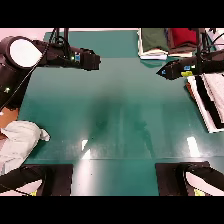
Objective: Fold the shirts.
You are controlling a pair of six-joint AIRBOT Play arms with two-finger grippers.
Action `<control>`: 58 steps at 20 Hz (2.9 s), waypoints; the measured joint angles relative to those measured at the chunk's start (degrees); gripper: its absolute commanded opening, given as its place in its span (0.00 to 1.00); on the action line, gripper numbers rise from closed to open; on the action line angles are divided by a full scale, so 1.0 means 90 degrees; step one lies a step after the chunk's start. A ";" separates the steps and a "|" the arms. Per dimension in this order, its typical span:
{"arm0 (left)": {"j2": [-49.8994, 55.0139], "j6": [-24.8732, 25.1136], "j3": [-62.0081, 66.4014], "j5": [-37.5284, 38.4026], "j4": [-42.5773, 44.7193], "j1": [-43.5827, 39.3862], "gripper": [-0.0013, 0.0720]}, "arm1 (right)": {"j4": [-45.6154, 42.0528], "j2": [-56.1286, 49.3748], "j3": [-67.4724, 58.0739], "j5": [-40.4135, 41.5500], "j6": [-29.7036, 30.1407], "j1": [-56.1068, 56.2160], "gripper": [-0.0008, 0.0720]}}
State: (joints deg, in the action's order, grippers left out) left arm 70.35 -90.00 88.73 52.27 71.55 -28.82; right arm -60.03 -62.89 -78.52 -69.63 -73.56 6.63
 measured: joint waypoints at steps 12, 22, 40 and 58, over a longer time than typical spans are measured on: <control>0.0000 0.0000 0.0000 0.0000 -0.0002 0.0000 0.05 | 0.0002 0.0000 0.0000 0.0000 0.0000 0.0000 0.04; -0.0872 -0.0005 -0.0148 0.1263 0.0865 0.0903 0.05 | 0.0000 0.0000 0.0000 -0.0165 0.0000 0.0000 0.04; -0.3033 -0.0372 -0.5843 0.2336 0.3208 0.4231 0.05 | 0.0000 0.0000 0.0000 -0.0265 0.0000 0.0000 0.04; -0.1683 -0.0731 -0.0121 0.1355 0.2004 -0.0146 0.05 | 0.0007 0.0007 -0.2926 -0.0002 -0.0058 -0.0801 0.04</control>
State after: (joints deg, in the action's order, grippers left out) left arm 55.20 -96.57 87.64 64.47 89.58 -30.13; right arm -59.96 -62.83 -104.86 -69.65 -74.08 -0.58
